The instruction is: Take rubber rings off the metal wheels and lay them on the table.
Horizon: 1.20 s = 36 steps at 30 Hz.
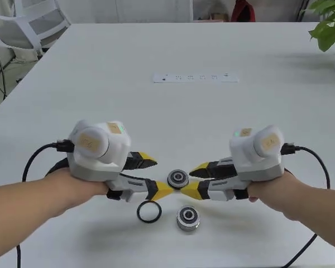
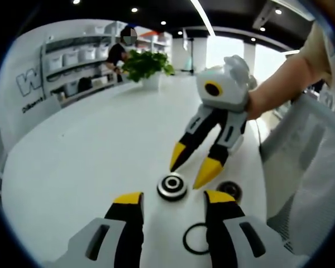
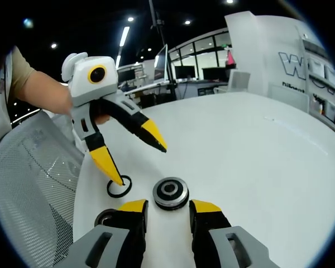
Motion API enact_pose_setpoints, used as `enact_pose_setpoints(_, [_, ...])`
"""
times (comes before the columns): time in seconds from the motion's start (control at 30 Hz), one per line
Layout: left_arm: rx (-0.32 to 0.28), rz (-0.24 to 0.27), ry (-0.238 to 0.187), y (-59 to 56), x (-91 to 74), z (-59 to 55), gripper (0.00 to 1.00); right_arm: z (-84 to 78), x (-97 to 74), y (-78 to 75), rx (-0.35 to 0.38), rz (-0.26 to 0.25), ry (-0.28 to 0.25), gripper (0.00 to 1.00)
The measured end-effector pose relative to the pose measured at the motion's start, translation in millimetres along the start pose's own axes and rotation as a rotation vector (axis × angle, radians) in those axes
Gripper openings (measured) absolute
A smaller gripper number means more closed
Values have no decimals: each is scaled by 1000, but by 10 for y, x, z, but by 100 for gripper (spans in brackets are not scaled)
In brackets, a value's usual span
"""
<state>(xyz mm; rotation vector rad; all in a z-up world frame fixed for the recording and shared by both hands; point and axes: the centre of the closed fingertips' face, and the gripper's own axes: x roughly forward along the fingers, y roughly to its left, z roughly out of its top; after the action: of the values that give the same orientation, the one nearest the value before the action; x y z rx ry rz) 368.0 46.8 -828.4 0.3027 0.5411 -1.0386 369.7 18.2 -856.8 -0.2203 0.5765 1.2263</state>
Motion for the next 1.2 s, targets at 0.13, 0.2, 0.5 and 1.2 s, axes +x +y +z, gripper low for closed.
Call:
enact_pose_setpoints(0.13, [-1,-2,7,3,48,-11,43,6,21,-14,1,-2,-4,29])
enact_pose_setpoints(0.2, [-2,-6,10,0,73,-13,43,5,27,-9,-5,0,-3,28])
enact_pose_setpoints(0.5, [-5,-12,9,-14,161,24,39,-1,37,-4,-8,3,-6,28])
enact_pose_setpoints(1.2, [-33,-25,34,-7,293,14,28,-31,-1,-15,-11,3,1,27])
